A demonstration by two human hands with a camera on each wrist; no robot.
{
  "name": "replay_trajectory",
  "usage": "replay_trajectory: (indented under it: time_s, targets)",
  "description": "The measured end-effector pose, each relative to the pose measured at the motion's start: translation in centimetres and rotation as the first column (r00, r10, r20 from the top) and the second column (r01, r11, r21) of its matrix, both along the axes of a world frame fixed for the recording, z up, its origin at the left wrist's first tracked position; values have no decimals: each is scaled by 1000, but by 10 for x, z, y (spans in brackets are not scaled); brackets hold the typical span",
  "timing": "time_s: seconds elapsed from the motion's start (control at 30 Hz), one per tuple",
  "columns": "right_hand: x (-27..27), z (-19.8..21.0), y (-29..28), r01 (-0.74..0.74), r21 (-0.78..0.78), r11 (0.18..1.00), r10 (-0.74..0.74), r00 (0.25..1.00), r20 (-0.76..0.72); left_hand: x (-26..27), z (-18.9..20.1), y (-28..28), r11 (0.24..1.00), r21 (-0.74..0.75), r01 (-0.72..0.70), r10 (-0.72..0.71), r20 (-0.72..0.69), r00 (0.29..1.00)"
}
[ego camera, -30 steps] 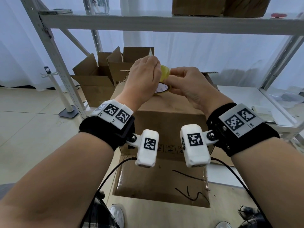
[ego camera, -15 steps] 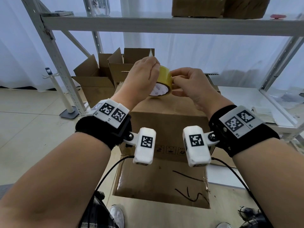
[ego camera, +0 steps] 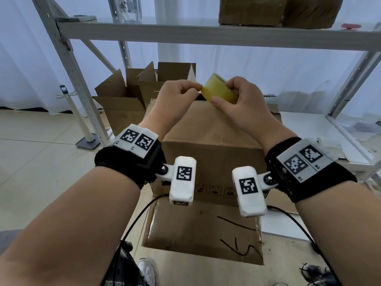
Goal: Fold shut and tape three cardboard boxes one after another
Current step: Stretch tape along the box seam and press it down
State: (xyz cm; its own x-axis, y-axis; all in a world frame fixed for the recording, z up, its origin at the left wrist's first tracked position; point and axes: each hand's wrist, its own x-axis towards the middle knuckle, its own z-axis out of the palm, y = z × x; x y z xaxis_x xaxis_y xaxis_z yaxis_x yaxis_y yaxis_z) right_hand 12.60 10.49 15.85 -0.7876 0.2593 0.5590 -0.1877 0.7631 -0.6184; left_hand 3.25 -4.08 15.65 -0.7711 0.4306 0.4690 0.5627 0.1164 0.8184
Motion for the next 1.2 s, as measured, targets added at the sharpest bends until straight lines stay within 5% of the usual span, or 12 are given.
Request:
replay_trajectory:
  time_s: [0.6, 1.0, 1.2]
  targets:
    - [2, -1, -3, -9, 131, 991, 1, 998, 67, -1, -4, 5, 956, -261, -131, 64, -252, 966]
    - [3, 2, 2, 20, 119, 993, -24, 999, 37, -5, -9, 1, 993, -111, -45, 28, -153, 988]
    - [0, 0, 0, 77, 177, 981, -79, 997, 5, 1, -5, 5, 987, -152, -47, 19, -184, 983]
